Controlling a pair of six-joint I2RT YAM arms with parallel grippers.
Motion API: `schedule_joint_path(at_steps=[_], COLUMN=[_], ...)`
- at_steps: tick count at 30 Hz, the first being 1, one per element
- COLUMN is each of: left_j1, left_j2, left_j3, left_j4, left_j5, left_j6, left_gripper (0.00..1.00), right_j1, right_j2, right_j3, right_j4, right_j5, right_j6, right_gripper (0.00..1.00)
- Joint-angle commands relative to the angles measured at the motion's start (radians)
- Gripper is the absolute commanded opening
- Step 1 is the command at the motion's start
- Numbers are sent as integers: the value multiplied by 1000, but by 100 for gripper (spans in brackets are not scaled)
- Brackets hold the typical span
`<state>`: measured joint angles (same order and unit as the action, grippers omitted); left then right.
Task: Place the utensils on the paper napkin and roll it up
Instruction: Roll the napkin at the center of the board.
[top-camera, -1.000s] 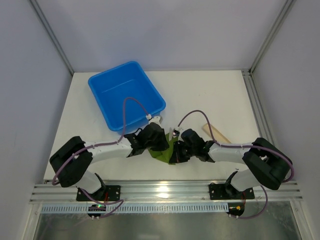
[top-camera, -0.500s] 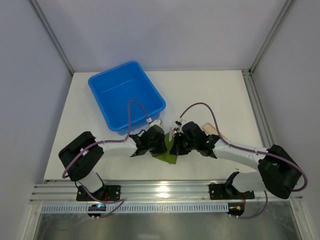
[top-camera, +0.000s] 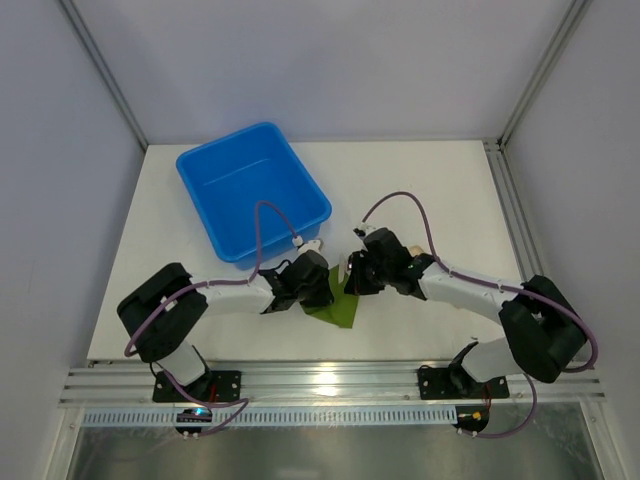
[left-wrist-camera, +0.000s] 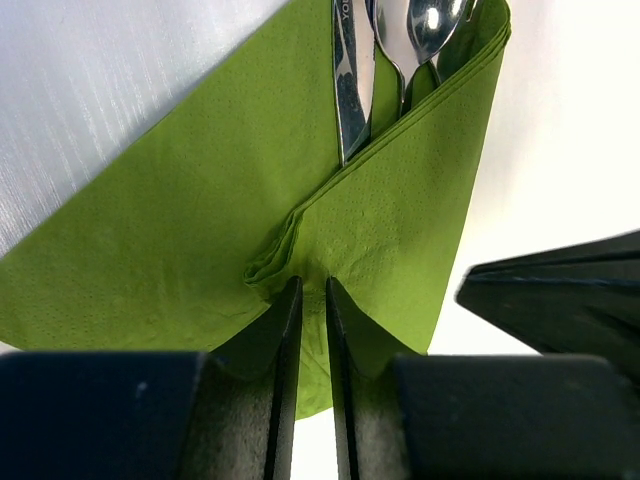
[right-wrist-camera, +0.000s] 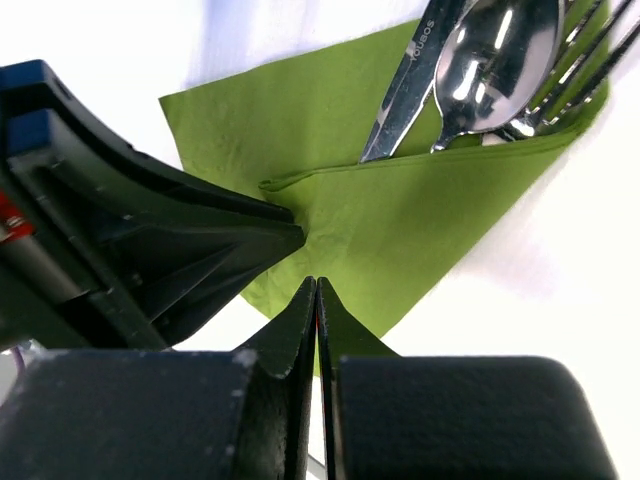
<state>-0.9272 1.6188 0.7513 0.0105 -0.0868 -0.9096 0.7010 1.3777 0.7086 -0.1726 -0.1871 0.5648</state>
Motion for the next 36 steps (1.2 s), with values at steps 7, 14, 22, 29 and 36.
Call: schedule_joint_path(at_steps=[7,14,22,29,36], left_j1=[-2,-2,-2,-2,-2], left_j2=[-4,-10,6,10,4], left_j3=[-15,-18,-23,-21,-23], left_j4=[16,14,13,14,5], left_j5=[-2,-4,-10,-10,-22], left_j6=[0,2,2,2,5], left_gripper=[14,11,0,0,0], right_j1=[-38,-121,-187,-213,-215], right_j2=[92,126,118,139,179], right_j3=[28,-64,-129,-155,-141], right_j4=[165,324,389,389,321], right_j5=[-69,-156,-160,-123,-49], right_j6=[-29,0,43,52,58], right_gripper=[4,4,4,4,4])
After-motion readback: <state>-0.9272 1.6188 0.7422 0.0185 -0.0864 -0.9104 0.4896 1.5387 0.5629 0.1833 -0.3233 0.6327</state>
